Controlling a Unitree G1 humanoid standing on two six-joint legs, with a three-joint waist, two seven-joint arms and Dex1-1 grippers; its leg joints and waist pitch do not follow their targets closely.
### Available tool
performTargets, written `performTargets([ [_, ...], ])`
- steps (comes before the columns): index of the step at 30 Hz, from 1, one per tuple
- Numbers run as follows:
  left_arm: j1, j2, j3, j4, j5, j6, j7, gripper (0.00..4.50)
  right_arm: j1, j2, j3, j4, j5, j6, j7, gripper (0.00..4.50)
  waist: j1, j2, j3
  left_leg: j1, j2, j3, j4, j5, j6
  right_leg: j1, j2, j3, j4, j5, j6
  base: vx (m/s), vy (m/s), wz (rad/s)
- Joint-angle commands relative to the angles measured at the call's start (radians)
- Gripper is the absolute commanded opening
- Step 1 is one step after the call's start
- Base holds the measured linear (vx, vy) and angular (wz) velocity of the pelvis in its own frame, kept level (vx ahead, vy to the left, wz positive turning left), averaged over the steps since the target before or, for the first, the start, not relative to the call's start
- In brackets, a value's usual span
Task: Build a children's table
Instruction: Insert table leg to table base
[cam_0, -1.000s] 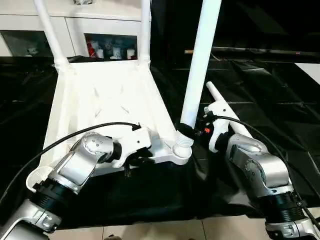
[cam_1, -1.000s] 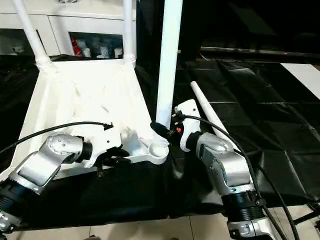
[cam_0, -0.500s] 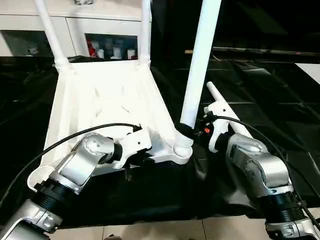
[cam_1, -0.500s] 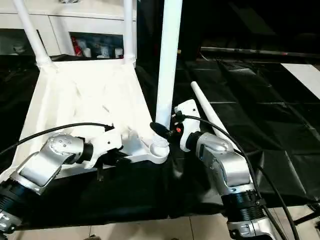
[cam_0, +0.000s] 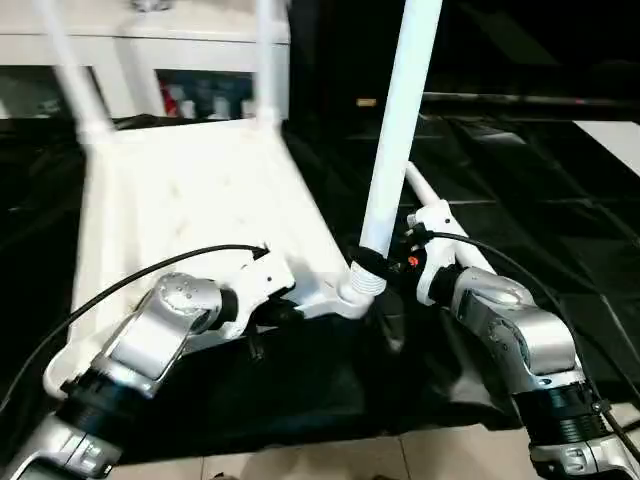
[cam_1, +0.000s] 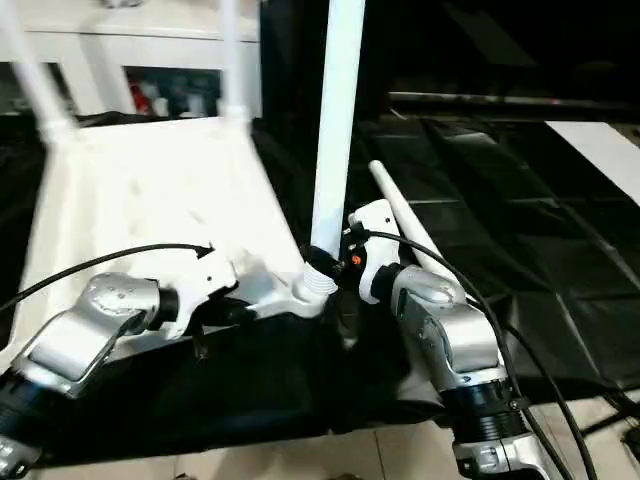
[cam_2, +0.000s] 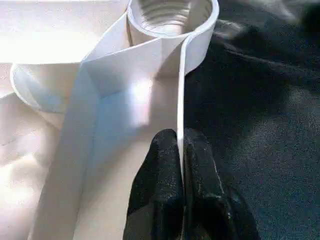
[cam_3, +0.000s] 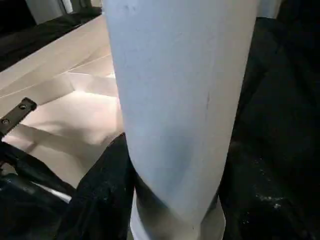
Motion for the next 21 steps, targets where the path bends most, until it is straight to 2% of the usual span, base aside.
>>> performTargets([
  [1,0.019,0.011,0.022,-0.033,0.057,0.106,0.070,0.00,-0.031,0.006,-0.005,0.020,-0.009,-0.017,-0.003,1.93,0.011,0.003,-0.066,-0.006,-0.005,0.004,-0.069,-0.250,-0.007,0.051,-0.048,0.036,-0.086,-0.415,-0.093,0.000,0.000,0.00],
  [4,0.007,-0.005,0.013,-0.040,0.065,0.132,0.098,0.00,-0.051,0.017,-0.008,0.044,-0.011,-0.030,-0.010,1.93,0.008,0.003,-0.065,-0.004,-0.005,0.005,-0.068,-0.246,-0.002,0.050,-0.046,0.036,-0.084,-0.386,-0.111,0.000,0.000,0.00],
  [8,0.004,-0.012,0.009,-0.046,0.060,0.122,0.103,0.00,-0.066,0.026,-0.010,0.064,-0.013,-0.040,-0.014,1.93,0.009,0.004,-0.065,-0.005,-0.006,0.005,-0.068,-0.246,0.000,0.050,-0.046,0.036,-0.086,-0.391,-0.105,0.000,0.000,0.00],
  [10,0.008,-0.026,0.003,-0.036,0.023,0.000,0.070,0.00,-0.110,0.040,0.022,0.136,-0.025,-0.100,0.038,1.93,0.007,0.006,-0.065,-0.005,-0.008,0.005,-0.067,-0.268,0.000,0.048,-0.047,0.035,-0.091,-0.417,-0.102,0.000,0.000,0.00],
  [12,0.008,-0.034,0.008,-0.028,0.014,-0.013,0.070,0.00,-0.121,0.042,0.035,0.162,-0.028,-0.120,0.064,1.93,0.010,0.007,-0.069,0.000,-0.006,0.006,-0.065,-0.261,-0.001,0.047,-0.048,0.037,-0.087,-0.387,-0.111,0.000,0.000,0.00],
  [13,0.008,-0.036,0.010,-0.027,0.011,-0.014,0.072,0.00,-0.123,0.043,0.037,0.168,-0.028,-0.123,0.070,1.93,0.009,0.002,-0.068,-0.004,-0.005,0.006,-0.066,-0.247,0.003,0.049,-0.046,0.037,-0.082,-0.357,-0.121,0.000,0.000,0.00],
  [14,0.008,-0.039,0.012,-0.026,0.009,-0.014,0.074,0.00,-0.125,0.043,0.038,0.174,-0.028,-0.127,0.076,1.93,0.011,0.003,-0.069,-0.003,-0.004,0.007,-0.066,-0.241,0.004,0.050,-0.046,0.038,-0.081,-0.344,-0.125,0.000,0.000,0.00],
  [15,0.006,-0.045,0.015,-0.013,0.000,-0.051,0.067,0.00,-0.139,0.055,0.021,0.212,-0.010,-0.133,0.089,1.93,0.012,0.004,-0.069,-0.004,-0.003,0.007,-0.067,-0.229,0.004,0.052,-0.047,0.039,-0.078,-0.318,-0.132,0.000,0.000,0.00],
  [16,0.004,-0.050,0.022,0.002,-0.007,-0.071,0.065,0.00,-0.158,0.066,0.000,0.263,0.015,-0.147,0.119,1.93,0.012,0.000,-0.071,-0.004,-0.004,0.007,-0.066,-0.228,0.009,0.052,-0.048,0.038,-0.075,-0.311,-0.141,0.000,0.000,0.00],
  [17,0.003,-0.051,0.022,0.007,-0.007,-0.075,0.065,0.00,-0.164,0.070,-0.006,0.279,0.022,-0.149,0.129,1.93,0.012,0.001,-0.069,-0.003,-0.003,0.007,-0.067,-0.238,0.009,0.051,-0.048,0.038,-0.077,-0.316,-0.147,0.000,0.000,0.00],
  [18,0.003,-0.047,0.022,0.013,-0.006,-0.082,0.062,0.00,-0.176,0.071,-0.011,0.302,0.024,-0.149,0.133,1.92,0.013,0.001,-0.069,-0.002,-0.002,0.008,-0.067,-0.241,0.008,0.050,-0.048,0.038,-0.077,-0.317,-0.149,0.000,0.000,0.00],
  [19,0.003,-0.044,0.021,0.018,-0.005,-0.089,0.060,0.00,-0.186,0.072,-0.015,0.322,0.026,-0.148,0.134,1.92,0.013,-0.004,-0.067,-0.003,-0.003,0.008,-0.067,-0.238,0.010,0.052,-0.049,0.038,-0.076,-0.326,-0.147,0.000,0.000,0.00],
  [20,0.003,-0.044,0.021,0.018,-0.005,-0.089,0.060,0.00,-0.186,0.072,-0.015,0.322,0.026,-0.148,0.134,1.92,0.014,-0.002,-0.067,-0.003,-0.002,0.007,-0.069,-0.240,0.008,0.052,-0.049,0.038,-0.077,-0.336,-0.145,0.000,0.000,0.00],
  [21,0.003,-0.041,0.019,0.023,-0.003,-0.095,0.058,0.00,-0.194,0.072,-0.017,0.338,0.027,-0.144,0.137,1.91,0.016,-0.006,-0.067,-0.003,-0.003,0.009,-0.067,-0.234,0.007,0.053,-0.050,0.039,-0.078,-0.346,-0.135,0.000,0.000,0.00],
])
